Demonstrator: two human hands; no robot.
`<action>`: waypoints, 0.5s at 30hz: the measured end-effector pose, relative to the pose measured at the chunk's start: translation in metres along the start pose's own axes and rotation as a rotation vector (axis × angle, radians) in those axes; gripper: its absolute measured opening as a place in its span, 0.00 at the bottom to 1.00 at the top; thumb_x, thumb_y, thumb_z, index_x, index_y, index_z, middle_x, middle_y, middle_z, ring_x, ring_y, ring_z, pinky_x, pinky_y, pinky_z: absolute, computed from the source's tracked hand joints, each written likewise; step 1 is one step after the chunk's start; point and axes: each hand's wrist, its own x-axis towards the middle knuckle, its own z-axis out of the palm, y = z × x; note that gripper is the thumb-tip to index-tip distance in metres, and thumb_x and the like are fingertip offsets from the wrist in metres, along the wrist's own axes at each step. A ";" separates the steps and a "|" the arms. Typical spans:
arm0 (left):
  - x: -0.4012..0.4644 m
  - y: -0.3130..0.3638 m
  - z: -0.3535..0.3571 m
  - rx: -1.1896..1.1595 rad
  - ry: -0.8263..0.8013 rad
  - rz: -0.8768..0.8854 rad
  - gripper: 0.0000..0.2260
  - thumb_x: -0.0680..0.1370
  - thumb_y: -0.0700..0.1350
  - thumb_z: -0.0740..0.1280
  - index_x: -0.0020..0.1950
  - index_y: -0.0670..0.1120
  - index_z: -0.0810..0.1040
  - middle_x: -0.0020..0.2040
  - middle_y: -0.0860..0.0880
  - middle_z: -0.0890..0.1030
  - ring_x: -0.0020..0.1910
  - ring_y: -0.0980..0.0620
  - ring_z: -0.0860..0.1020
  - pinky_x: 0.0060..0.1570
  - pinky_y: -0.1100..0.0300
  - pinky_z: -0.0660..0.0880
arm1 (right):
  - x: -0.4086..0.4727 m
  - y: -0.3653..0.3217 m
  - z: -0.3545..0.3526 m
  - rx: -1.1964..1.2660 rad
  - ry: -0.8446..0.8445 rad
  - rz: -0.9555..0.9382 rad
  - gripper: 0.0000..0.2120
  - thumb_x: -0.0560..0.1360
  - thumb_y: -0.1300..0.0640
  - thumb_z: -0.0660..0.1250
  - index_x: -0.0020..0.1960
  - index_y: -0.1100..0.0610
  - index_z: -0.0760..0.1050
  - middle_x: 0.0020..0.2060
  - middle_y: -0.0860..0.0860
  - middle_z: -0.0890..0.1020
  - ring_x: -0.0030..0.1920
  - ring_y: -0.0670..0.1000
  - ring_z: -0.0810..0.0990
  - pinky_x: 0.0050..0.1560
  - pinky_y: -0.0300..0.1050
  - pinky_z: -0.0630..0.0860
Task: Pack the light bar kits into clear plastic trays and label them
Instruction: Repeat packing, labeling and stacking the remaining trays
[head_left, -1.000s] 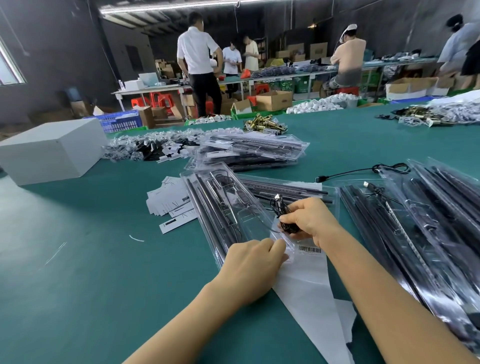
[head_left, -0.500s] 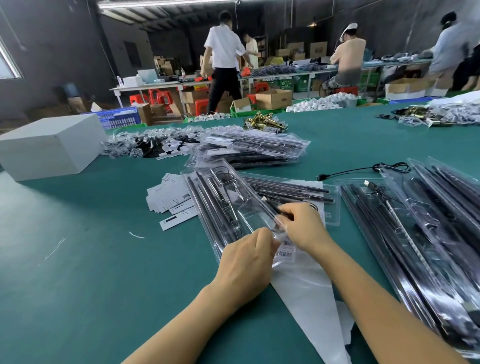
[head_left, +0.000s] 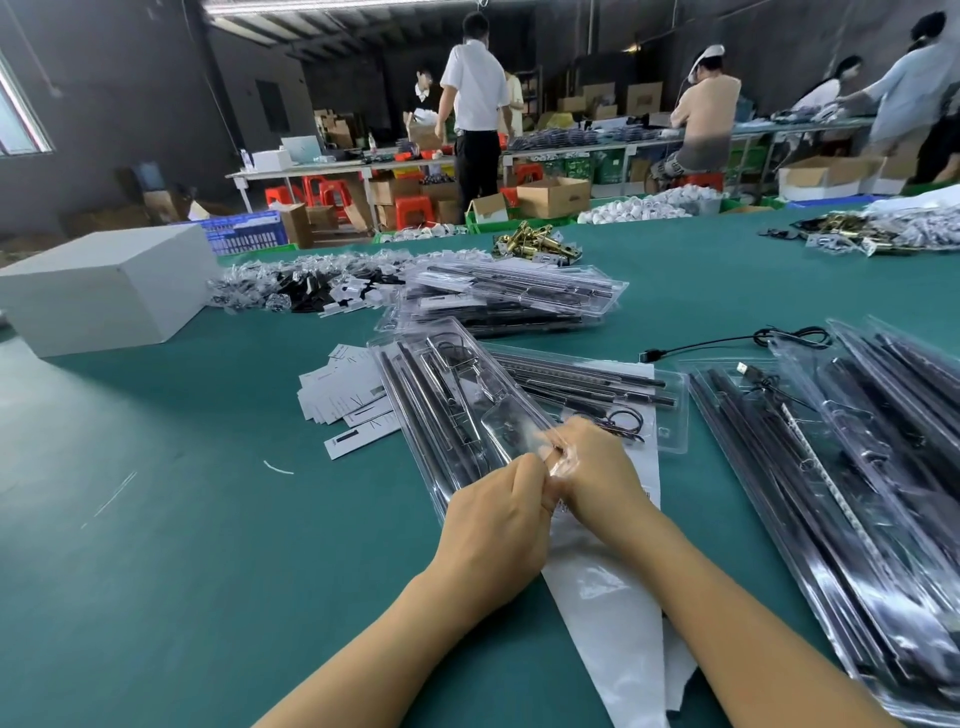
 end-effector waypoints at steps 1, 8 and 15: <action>0.000 0.000 0.000 -0.002 -0.003 0.000 0.14 0.79 0.48 0.56 0.36 0.43 0.69 0.27 0.50 0.72 0.22 0.49 0.67 0.23 0.64 0.57 | 0.000 0.000 0.000 0.051 0.004 0.017 0.13 0.74 0.63 0.61 0.32 0.58 0.64 0.40 0.53 0.69 0.34 0.51 0.63 0.34 0.49 0.61; 0.000 0.000 -0.002 0.021 -0.017 0.020 0.13 0.78 0.48 0.56 0.36 0.44 0.69 0.27 0.52 0.72 0.23 0.50 0.68 0.24 0.64 0.55 | 0.002 -0.001 -0.007 -0.144 -0.002 -0.070 0.09 0.70 0.62 0.65 0.31 0.63 0.72 0.34 0.50 0.68 0.37 0.51 0.66 0.33 0.47 0.60; -0.001 -0.001 0.000 0.009 -0.104 0.007 0.15 0.80 0.51 0.56 0.37 0.45 0.69 0.28 0.51 0.73 0.24 0.48 0.70 0.25 0.63 0.56 | 0.009 0.000 -0.024 -0.129 -0.180 -0.126 0.07 0.70 0.59 0.71 0.44 0.63 0.82 0.39 0.61 0.79 0.40 0.60 0.75 0.40 0.50 0.71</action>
